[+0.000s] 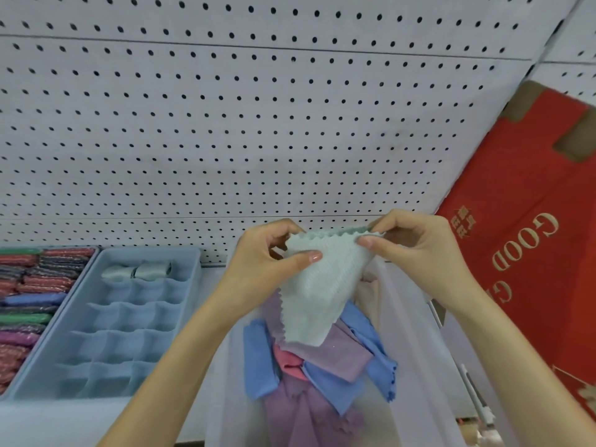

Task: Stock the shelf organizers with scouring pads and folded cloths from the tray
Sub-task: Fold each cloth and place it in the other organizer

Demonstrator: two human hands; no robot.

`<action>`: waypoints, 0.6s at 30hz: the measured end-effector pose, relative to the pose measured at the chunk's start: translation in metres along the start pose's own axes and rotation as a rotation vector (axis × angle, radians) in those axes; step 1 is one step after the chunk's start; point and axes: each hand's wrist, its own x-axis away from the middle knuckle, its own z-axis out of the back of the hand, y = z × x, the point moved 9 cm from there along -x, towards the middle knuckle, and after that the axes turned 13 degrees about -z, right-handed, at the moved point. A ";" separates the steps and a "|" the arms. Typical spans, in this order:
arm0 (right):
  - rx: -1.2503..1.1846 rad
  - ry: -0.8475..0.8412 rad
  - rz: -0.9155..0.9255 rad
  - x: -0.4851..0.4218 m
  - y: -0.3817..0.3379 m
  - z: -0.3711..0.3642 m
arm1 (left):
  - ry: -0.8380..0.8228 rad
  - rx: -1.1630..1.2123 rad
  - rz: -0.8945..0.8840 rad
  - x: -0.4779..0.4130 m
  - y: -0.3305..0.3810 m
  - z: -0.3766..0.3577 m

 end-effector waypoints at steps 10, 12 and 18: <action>-0.010 -0.032 -0.019 0.001 -0.006 -0.001 | 0.007 0.092 0.037 0.005 0.003 0.007; 0.018 -0.036 -0.015 0.004 -0.009 -0.001 | 0.028 0.094 0.049 0.006 0.003 0.009; 0.053 0.061 -0.006 0.009 -0.012 0.004 | 0.065 0.050 0.045 0.009 0.004 0.013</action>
